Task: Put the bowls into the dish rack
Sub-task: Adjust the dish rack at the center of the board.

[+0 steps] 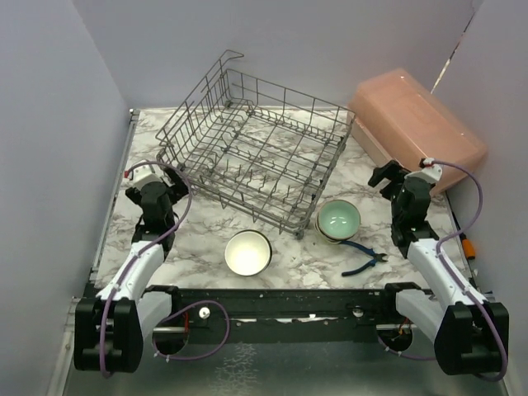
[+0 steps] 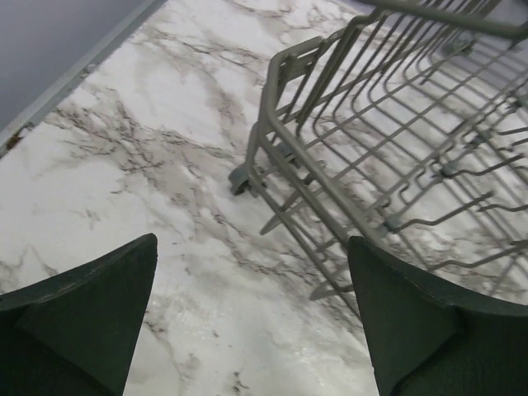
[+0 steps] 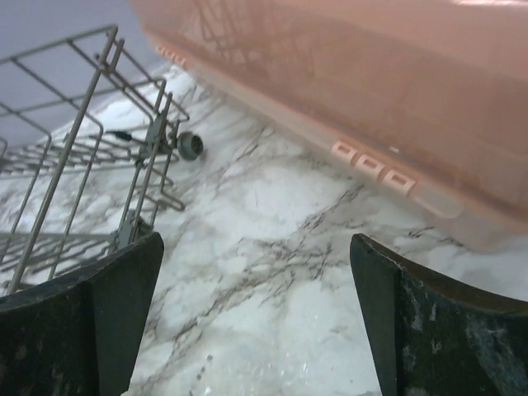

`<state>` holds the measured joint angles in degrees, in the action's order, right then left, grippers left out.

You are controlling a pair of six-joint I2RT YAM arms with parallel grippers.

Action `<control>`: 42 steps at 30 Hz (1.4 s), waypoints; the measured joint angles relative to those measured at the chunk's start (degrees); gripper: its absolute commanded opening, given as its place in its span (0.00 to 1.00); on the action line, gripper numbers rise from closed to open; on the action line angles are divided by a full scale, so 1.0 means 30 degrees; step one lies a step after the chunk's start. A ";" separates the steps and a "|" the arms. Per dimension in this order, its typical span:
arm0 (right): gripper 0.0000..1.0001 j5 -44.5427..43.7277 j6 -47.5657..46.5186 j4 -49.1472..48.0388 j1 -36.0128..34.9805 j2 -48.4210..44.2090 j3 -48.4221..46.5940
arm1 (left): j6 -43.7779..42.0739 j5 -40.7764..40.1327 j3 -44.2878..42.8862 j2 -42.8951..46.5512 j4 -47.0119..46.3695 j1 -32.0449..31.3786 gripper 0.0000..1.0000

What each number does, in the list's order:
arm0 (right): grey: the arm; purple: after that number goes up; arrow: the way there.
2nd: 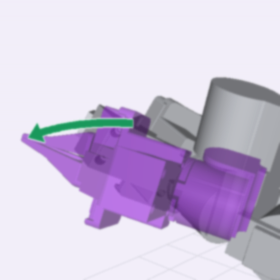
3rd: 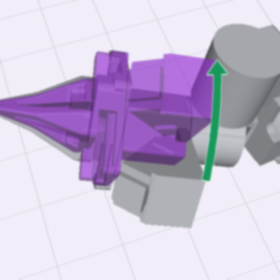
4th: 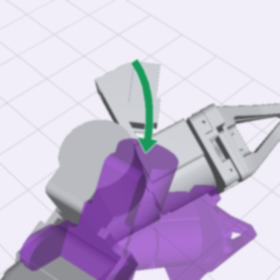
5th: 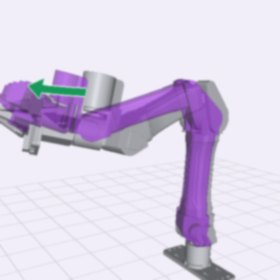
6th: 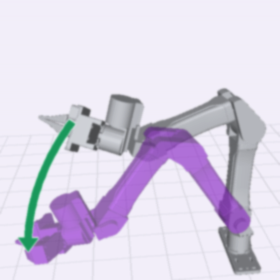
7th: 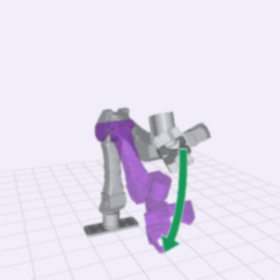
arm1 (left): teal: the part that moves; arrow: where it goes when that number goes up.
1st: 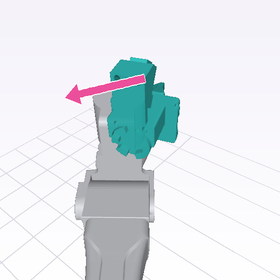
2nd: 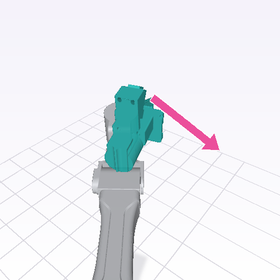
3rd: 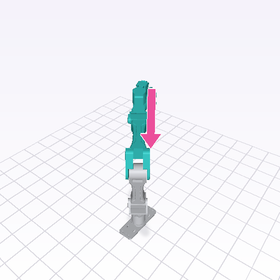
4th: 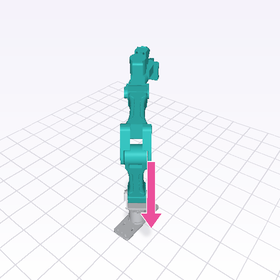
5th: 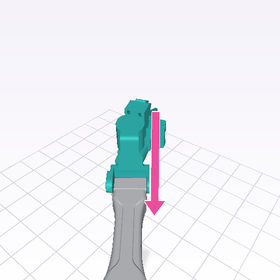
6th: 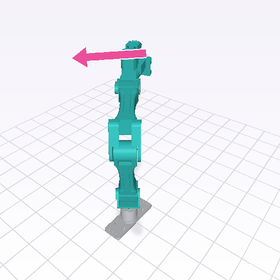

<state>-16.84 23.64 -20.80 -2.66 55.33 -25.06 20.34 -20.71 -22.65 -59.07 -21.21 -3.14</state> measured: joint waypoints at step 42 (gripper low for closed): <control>0.37 1.7748 0.2754 0.3774 -0.5144 0.6382 -0.4903 | 0.9901 1.1781 -0.0342 0.3672 0.2477 -0.2608 0.69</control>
<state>36.40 31.90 -9.47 -18.09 74.48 -39.77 50.04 14.63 -23.68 -48.05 -13.78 -10.96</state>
